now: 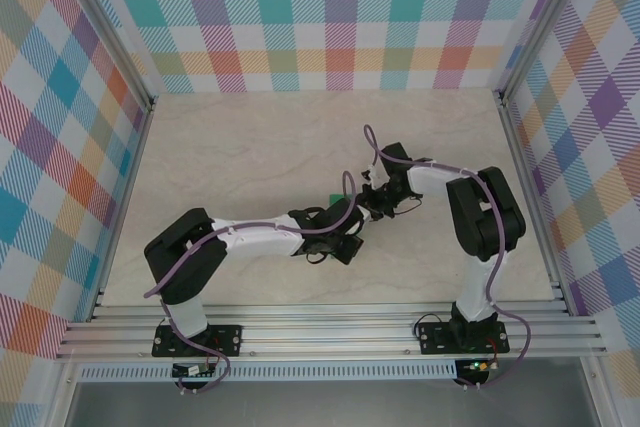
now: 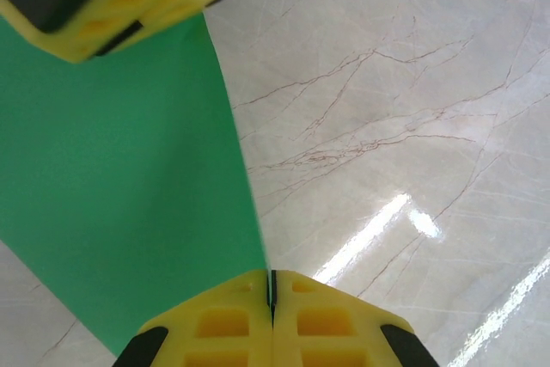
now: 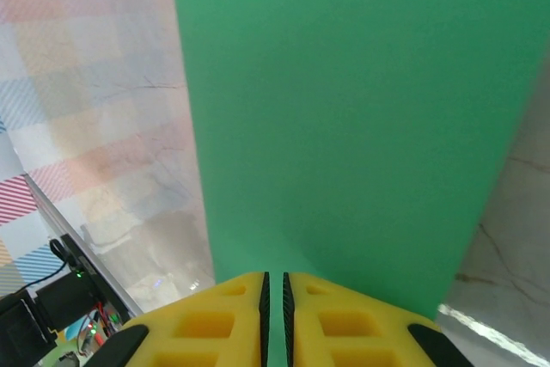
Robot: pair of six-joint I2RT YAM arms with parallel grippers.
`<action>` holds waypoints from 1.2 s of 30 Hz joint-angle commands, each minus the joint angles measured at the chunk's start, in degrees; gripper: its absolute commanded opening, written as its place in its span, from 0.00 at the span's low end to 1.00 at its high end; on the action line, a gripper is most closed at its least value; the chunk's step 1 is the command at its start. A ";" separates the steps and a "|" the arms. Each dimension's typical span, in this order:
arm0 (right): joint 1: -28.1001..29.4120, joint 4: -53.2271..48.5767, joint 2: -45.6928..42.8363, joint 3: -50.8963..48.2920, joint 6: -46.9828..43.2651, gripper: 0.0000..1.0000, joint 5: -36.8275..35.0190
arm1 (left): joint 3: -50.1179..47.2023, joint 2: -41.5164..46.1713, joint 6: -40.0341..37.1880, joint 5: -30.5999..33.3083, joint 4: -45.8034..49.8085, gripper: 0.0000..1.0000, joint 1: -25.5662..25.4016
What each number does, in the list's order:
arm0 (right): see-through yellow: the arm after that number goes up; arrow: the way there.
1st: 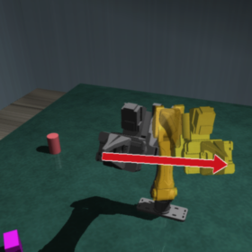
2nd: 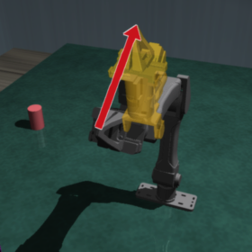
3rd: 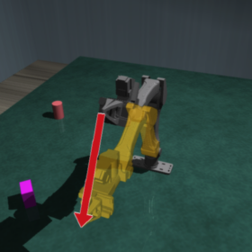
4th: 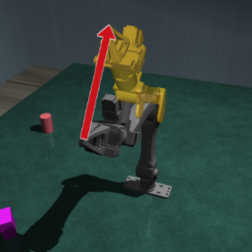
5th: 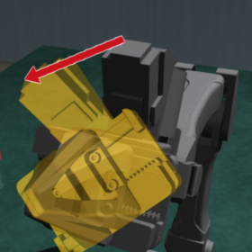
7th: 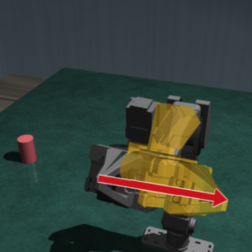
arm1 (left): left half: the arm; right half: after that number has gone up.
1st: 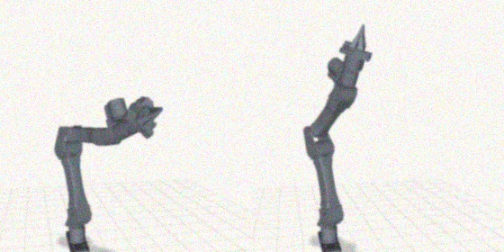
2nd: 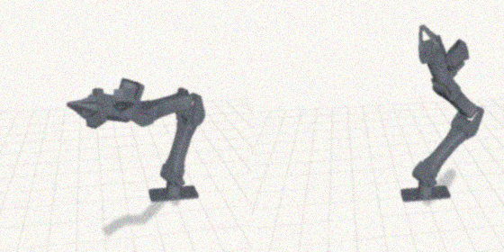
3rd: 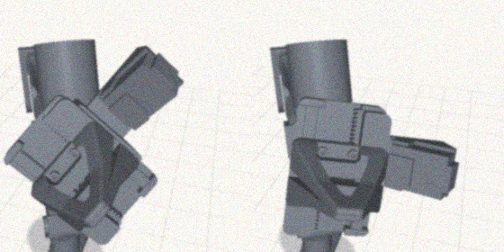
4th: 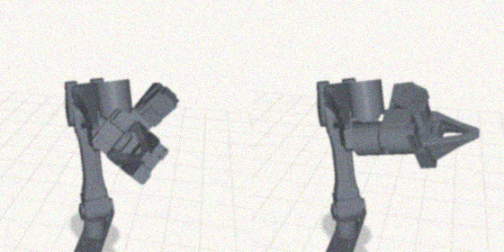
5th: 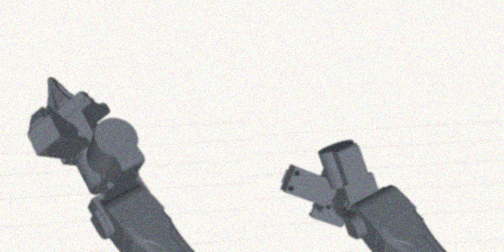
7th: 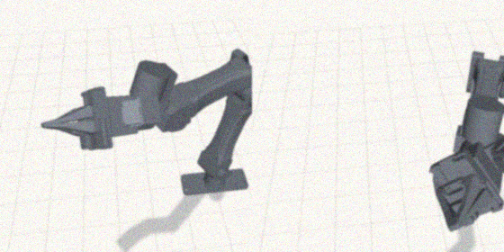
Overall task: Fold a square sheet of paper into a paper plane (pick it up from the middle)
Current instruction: Third fold the triangle at the center of the table.
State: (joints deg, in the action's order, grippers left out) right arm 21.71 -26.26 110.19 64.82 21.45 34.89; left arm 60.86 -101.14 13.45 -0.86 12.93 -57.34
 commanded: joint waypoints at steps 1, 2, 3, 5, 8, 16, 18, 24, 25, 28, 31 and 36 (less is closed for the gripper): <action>0.08 -3.34 1.79 1.80 -3.69 0.14 -1.43 | -0.81 2.53 0.67 -2.29 -0.72 0.05 1.67; 0.08 -3.82 2.16 1.97 -4.17 0.14 -1.74 | -0.70 2.50 0.63 -2.38 -0.63 0.06 1.92; 0.08 -3.95 2.38 2.06 -4.48 0.14 -1.89 | -0.73 2.37 0.60 -2.41 -0.55 0.07 2.12; 0.08 -4.23 2.66 2.07 -4.88 0.14 -2.12 | -0.57 2.11 0.53 -2.48 -0.28 0.08 2.49; 0.08 -4.41 2.79 2.07 -5.19 0.14 -2.20 | -0.57 2.13 0.59 -2.52 -0.25 0.09 3.02; 0.06 -5.38 3.40 2.86 -6.07 0.14 -2.82 | -0.54 2.46 1.00 -4.67 -0.49 0.15 4.27; 0.08 -5.42 3.41 2.86 -6.24 0.14 -2.87 | -0.82 2.58 1.18 -5.26 -0.75 0.15 4.47; 0.07 -5.66 3.80 2.92 -6.42 0.13 -3.02 | -2.38 3.75 2.54 -7.28 -3.35 0.14 5.70; 0.08 -5.79 3.89 2.95 -6.50 0.13 -3.14 | -2.61 4.00 2.74 -7.83 -3.78 0.14 5.88; 0.08 -5.97 4.15 3.12 -6.64 0.13 -3.18 | -3.18 4.57 3.24 -8.95 -4.82 0.15 6.56; 0.06 -6.03 4.24 3.38 -6.58 0.13 -3.09 | -3.56 4.89 3.58 -9.72 -5.28 0.15 7.13; 0.08 -6.22 4.26 3.78 -6.67 0.13 -3.00 | -3.79 4.62 3.88 -10.82 -6.06 0.15 7.84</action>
State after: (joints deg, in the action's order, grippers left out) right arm 21.71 -31.14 112.99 67.24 15.97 32.29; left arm 58.24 -98.04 16.51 -9.98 8.47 -50.11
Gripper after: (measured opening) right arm 0.134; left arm 0.149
